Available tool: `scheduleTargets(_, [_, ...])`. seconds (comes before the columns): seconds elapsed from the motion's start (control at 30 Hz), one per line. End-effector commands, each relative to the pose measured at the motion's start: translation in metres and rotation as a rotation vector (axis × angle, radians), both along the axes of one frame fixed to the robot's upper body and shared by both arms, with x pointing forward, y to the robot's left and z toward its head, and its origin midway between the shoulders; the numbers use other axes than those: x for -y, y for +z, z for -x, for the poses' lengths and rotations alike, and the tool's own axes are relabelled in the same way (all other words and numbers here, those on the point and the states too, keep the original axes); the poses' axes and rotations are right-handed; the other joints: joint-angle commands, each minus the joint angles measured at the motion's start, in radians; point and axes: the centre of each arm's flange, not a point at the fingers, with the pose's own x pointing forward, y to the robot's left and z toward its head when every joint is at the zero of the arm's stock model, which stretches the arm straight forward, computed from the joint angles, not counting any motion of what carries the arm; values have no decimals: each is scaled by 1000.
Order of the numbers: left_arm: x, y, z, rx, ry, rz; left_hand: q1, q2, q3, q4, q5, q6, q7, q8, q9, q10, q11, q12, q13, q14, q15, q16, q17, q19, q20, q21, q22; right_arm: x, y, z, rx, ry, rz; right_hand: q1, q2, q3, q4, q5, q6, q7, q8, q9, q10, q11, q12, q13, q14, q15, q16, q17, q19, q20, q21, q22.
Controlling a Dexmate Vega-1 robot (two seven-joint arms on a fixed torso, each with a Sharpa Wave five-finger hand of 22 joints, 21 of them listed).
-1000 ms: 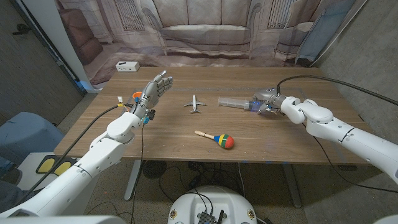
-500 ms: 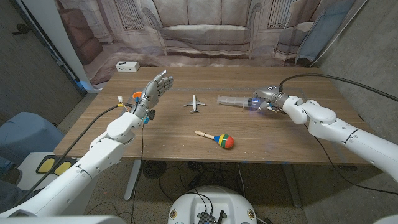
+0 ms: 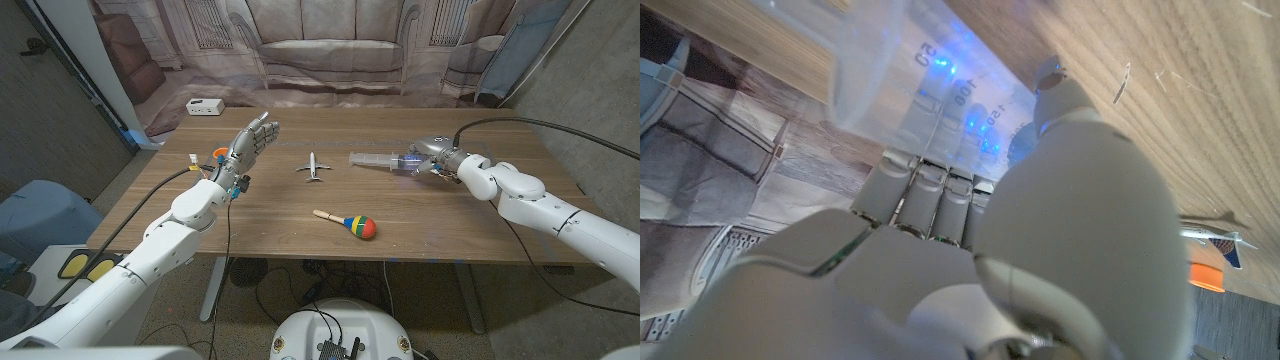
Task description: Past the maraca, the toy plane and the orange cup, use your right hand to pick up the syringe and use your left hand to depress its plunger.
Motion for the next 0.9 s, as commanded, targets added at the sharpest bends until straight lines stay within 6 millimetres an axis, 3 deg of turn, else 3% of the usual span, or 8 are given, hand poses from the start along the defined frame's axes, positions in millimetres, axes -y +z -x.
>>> scheduleTargets(0.03, [1,4,-1,1,0,-10,3,12,-5,1,-4,6,0,-3,1,5,1,-4,1,5,-2,-3,5,5,6,0,5,4,2,1,-15,18,-100,31,184,65,61,-1,107,-111,-6,4,9,-5,-3,4,66,-126,-3,3,44,-55,8,1])
scheduleTargets(0.47, [3,11,-6,5,-5,-20,3,12,-6,1,-4,5,0,-3,1,6,-1,-4,1,5,-3,-3,5,5,6,1,5,17,2,-1,-73,66,-319,23,187,74,73,0,112,-108,-11,4,20,-5,-4,7,74,-126,-7,10,39,-55,16,2])
scheduleTargets(0.9, [4,16,-10,11,-5,-27,4,13,-7,1,-4,6,1,-3,1,7,-1,-4,1,6,-2,-3,5,4,6,0,5,16,4,2,-52,118,-428,13,182,84,83,0,120,-111,-17,5,34,-7,-5,9,79,-125,-16,12,42,-55,28,2])
